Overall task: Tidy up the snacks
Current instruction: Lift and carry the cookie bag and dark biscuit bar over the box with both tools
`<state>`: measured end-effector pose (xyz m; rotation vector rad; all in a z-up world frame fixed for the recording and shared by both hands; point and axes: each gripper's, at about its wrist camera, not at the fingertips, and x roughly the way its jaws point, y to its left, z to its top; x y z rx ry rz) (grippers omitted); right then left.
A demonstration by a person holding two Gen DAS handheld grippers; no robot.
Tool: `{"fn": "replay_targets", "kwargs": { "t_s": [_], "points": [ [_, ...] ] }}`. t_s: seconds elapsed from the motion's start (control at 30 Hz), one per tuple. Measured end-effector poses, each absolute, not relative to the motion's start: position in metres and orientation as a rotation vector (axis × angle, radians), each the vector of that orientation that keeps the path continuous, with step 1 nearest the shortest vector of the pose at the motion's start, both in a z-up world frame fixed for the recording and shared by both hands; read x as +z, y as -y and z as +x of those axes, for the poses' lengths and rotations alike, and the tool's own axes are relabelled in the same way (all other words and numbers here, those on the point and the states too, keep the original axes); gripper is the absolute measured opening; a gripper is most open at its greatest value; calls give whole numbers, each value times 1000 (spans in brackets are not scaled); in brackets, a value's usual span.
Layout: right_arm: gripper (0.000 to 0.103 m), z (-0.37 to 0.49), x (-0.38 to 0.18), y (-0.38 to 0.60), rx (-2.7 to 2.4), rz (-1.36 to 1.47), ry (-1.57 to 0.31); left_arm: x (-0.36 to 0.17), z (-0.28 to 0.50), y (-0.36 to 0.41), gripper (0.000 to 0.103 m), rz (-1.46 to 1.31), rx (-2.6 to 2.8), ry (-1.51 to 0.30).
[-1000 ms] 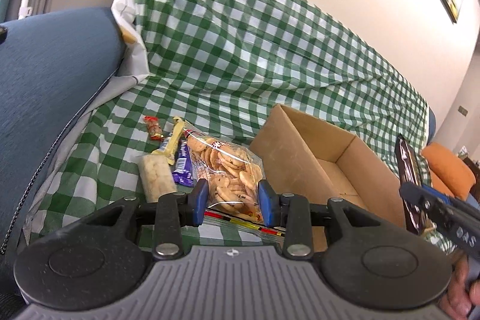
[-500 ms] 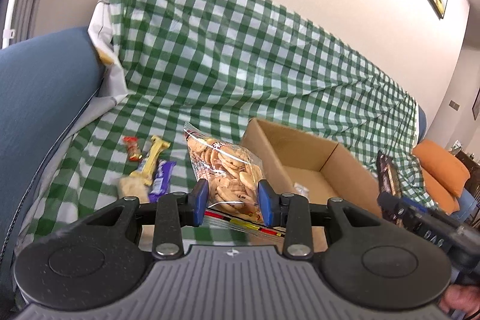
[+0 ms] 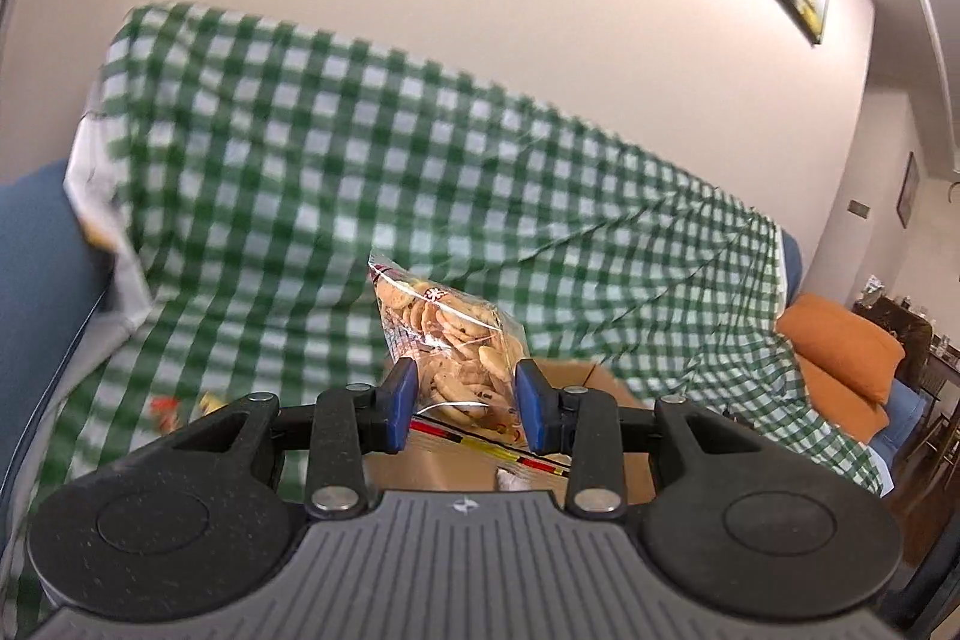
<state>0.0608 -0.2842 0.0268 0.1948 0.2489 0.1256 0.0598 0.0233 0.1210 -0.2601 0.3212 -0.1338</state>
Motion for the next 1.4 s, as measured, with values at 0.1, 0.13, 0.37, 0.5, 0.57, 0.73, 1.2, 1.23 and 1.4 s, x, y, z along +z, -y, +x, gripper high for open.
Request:
{"fn": "replay_targets", "kwargs": {
  "t_s": [0.1,0.13,0.37,0.5,0.57,0.73,1.2,1.23,1.4],
  "points": [
    [41,68,23,295,81,228,-261,133,72,-10,35,-253,-149,-297],
    [41,70,22,299,70,236,-265,137,76,-6,27,-254,-153,-293],
    [41,77,14,308,39,269,-280,152,109,26,17,-217,-177,-305],
    [41,84,12,310,43,274,-286,146,112,31,17,-185,-178,-315],
    [41,85,11,311,44,274,-289,135,110,23,18,-181,-162,-336],
    [41,88,8,313,55,277,-311,77,93,-29,19,-251,-27,-494],
    [41,89,9,308,75,268,-317,-43,17,16,90,32,-141,-904],
    [41,88,9,307,73,266,-317,-51,17,25,90,79,-146,-927],
    [41,85,9,307,78,249,-314,-87,23,44,66,239,-124,-1028]
  ]
}}
